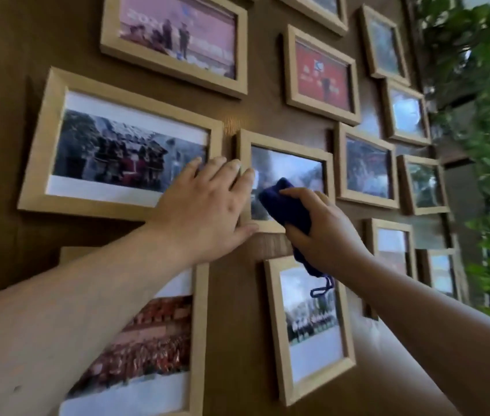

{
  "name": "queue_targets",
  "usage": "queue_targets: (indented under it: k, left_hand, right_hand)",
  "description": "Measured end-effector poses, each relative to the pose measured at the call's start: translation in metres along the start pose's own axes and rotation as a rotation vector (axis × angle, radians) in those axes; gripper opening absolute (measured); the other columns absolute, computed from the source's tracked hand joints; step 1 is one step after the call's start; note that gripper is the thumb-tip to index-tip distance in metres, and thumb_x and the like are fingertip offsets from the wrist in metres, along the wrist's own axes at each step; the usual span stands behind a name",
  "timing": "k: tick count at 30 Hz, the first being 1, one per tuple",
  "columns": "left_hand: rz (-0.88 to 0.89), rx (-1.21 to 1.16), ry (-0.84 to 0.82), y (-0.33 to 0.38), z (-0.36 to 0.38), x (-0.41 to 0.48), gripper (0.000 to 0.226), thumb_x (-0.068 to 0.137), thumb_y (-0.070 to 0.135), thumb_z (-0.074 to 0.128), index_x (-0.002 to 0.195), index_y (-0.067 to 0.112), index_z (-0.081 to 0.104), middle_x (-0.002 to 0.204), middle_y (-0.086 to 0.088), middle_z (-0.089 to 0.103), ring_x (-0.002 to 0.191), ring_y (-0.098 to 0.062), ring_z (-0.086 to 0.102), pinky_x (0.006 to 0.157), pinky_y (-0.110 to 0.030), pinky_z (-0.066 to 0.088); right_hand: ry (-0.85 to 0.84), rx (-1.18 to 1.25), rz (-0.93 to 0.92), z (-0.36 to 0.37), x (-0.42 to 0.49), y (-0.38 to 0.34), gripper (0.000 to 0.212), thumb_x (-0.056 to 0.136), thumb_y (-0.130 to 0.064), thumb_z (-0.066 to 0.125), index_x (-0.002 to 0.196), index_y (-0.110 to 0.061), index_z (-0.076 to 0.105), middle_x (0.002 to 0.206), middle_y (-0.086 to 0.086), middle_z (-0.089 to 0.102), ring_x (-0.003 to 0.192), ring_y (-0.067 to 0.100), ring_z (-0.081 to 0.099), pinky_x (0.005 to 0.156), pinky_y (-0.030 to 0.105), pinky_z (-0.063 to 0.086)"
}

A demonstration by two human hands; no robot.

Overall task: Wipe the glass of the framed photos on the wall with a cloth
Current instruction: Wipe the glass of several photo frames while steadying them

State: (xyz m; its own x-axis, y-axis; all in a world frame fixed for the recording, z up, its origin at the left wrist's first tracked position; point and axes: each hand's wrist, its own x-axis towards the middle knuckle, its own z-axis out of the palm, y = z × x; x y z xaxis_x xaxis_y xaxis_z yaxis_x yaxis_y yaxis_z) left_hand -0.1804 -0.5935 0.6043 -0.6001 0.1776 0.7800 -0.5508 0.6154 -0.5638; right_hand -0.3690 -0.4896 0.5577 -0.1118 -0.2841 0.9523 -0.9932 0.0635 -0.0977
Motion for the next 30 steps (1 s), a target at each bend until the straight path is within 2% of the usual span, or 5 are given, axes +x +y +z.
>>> queue_targets:
  k: [4,11,15,21,30]
  left_hand:
    - [-0.058,0.114,-0.031,-0.037,-0.021,-0.012,0.084,0.083,0.069,0.028,0.145,0.012,0.017,0.151,-0.016,0.031,0.139,-0.031,0.023,0.114,-0.052,0.022]
    - [-0.161,0.232,-0.048,-0.122,-0.04,-0.059,0.092,0.078,0.074,0.028,0.143,0.009,0.026,0.147,-0.018,0.037,0.135,-0.034,0.027,0.111,-0.054,0.027]
    - [-0.271,0.278,-0.058,-0.152,-0.034,-0.075,0.109,0.069,0.088,0.021,0.144,0.009,0.015,0.153,-0.018,0.025,0.141,-0.034,0.015,0.113,-0.057,0.02]
    - [-0.402,0.123,-0.018,-0.17,-0.005,-0.089,0.122,0.06,0.096,0.014,0.148,0.014,0.001,0.158,-0.017,0.009,0.145,-0.031,-0.001,0.115,-0.055,0.013]
    - [-0.425,0.022,0.055,-0.17,0.012,-0.092,0.116,0.062,0.093,0.022,0.147,0.017,-0.001,0.159,-0.008,0.011,0.145,-0.025,-0.009,0.108,-0.062,0.023]
  right_hand:
    - [0.026,0.081,-0.068,0.014,0.025,-0.027,0.054,0.079,-0.029,0.059,0.126,-0.042,0.036,0.112,-0.005,0.049,0.087,0.013,0.048,0.062,0.021,0.035]
    - [0.085,0.19,-0.125,0.042,0.065,-0.113,0.054,0.08,-0.026,0.058,0.127,-0.041,0.037,0.114,-0.001,0.05,0.088,0.017,0.051,0.068,0.036,0.047]
    - [0.101,0.142,-0.194,0.055,0.09,-0.152,0.053,0.082,-0.026,0.055,0.129,-0.037,0.036,0.116,0.001,0.05,0.083,0.016,0.05,0.059,0.028,0.043]
    - [0.107,0.093,-0.272,0.084,0.112,-0.198,0.054,0.083,-0.028,0.056,0.132,-0.033,0.033,0.118,0.006,0.049,0.088,0.016,0.047,0.064,0.031,0.045]
    - [0.208,-0.378,-0.292,0.089,0.112,-0.153,0.048,0.083,-0.03,0.056,0.127,-0.029,0.037,0.107,0.014,0.052,0.079,0.03,0.054,0.052,0.033,0.038]
